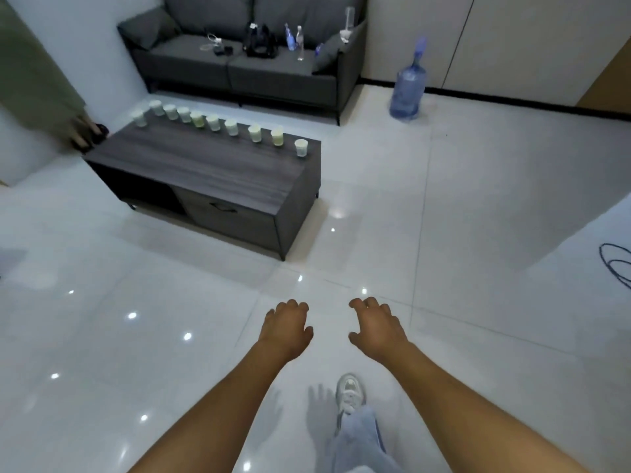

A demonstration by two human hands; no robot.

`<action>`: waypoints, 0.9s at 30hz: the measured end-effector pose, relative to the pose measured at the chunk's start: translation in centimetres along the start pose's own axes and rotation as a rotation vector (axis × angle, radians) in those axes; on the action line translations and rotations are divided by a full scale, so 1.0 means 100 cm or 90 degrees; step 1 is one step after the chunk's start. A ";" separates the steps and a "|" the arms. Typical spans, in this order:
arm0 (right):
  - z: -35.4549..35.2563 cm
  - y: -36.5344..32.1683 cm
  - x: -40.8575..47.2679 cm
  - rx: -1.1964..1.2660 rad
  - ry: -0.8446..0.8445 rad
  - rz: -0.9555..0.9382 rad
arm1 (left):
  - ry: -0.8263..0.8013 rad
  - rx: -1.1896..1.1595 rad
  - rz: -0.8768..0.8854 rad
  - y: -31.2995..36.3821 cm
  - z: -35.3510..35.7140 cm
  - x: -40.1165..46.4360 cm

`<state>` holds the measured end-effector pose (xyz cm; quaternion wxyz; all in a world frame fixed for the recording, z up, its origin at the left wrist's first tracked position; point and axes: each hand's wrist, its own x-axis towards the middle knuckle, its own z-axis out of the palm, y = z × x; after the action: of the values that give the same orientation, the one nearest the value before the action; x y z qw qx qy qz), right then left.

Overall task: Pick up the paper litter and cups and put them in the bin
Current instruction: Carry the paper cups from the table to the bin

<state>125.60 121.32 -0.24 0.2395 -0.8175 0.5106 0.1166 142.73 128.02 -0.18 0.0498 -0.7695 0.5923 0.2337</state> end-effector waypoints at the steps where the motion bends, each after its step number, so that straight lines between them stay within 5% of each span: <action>1: -0.013 0.001 0.022 -0.002 0.001 -0.008 | 0.008 -0.004 -0.010 0.001 -0.011 0.020; 15: -0.156 0.012 0.281 -0.033 -0.028 -0.065 | 0.031 -0.053 -0.115 -0.012 -0.137 0.255; 27: -0.258 -0.044 0.522 -0.014 -0.016 -0.066 | 0.023 -0.058 -0.093 -0.081 -0.247 0.481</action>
<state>151.73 69.12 0.37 0.2428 -0.8440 0.4629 0.1198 166.83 78.96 -0.07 0.0210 -0.8159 0.5243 0.2426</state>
